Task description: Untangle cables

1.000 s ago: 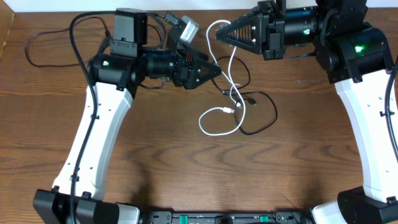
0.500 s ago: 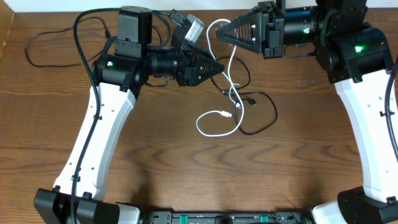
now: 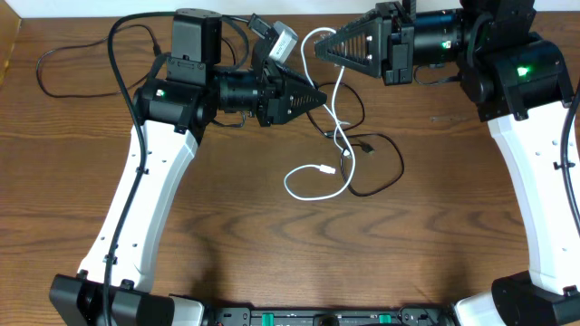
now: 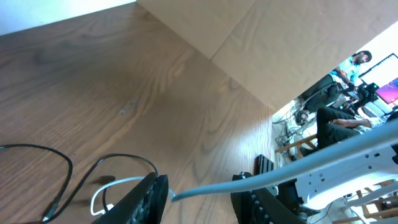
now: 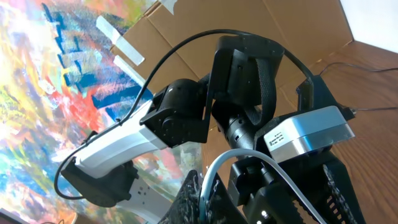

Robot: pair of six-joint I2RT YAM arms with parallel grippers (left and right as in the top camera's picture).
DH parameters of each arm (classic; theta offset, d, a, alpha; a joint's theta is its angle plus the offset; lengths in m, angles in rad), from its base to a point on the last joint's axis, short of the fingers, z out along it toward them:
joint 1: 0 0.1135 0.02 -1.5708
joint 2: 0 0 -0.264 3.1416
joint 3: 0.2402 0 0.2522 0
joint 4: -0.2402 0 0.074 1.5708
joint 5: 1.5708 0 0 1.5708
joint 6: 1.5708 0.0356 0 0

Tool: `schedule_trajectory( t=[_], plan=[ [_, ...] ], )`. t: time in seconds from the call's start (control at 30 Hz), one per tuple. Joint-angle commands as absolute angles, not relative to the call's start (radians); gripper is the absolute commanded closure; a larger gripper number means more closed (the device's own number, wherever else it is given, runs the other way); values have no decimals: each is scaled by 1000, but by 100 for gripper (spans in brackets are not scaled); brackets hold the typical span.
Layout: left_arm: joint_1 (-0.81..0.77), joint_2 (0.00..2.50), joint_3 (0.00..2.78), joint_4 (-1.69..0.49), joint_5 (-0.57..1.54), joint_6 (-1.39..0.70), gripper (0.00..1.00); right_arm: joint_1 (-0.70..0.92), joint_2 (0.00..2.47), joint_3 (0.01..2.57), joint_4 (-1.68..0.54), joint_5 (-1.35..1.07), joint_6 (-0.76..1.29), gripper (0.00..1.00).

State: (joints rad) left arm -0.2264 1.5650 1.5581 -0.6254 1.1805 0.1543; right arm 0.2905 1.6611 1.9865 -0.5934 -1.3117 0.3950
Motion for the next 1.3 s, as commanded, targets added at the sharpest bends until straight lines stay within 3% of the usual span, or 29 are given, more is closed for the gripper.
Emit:
schedule_trajectory(
  t=[0.0, 0.27, 0.4, 0.57, 0.87, 0.9, 1.0, 1.1, 1.17, 1.27],
  plan=[
    [-226, 1561, 1560, -630, 1204, 156, 61, 294, 1647, 1994, -591, -1316, 405, 99],
    [-226, 1561, 1560, -630, 1204, 156, 75, 294, 1647, 1994, -591, -1316, 405, 99],
    [-226, 1561, 1560, -630, 1204, 156, 76, 294, 1647, 1994, -591, -1316, 405, 99],
    [-226, 1561, 1560, -630, 1204, 156, 92, 293, 1647, 1994, -591, -1316, 405, 99],
    [-224, 1560, 1560, -619, 1205, 128, 93, 212, 1647, 1994, -607, -1316, 402, 99],
    [-219, 1559, 1560, -590, 1205, 69, 93, 184, 1647, 1994, -632, -1316, 383, 94],
    [-205, 1556, 1560, -513, 1205, -78, 93, 131, 1647, 1994, -704, -1315, 313, 66],
    [-202, 1551, 1560, -430, 1205, -197, 93, 77, 1647, 1994, -794, -1312, 223, 25],
    [-201, 1546, 1560, -369, 1205, -273, 93, 43, 1647, 1994, -863, -1279, 173, 11],
    [-202, 1539, 1560, -278, 1195, -391, 92, 4, 1647, 1994, -971, -1146, 131, 5]
  ],
)
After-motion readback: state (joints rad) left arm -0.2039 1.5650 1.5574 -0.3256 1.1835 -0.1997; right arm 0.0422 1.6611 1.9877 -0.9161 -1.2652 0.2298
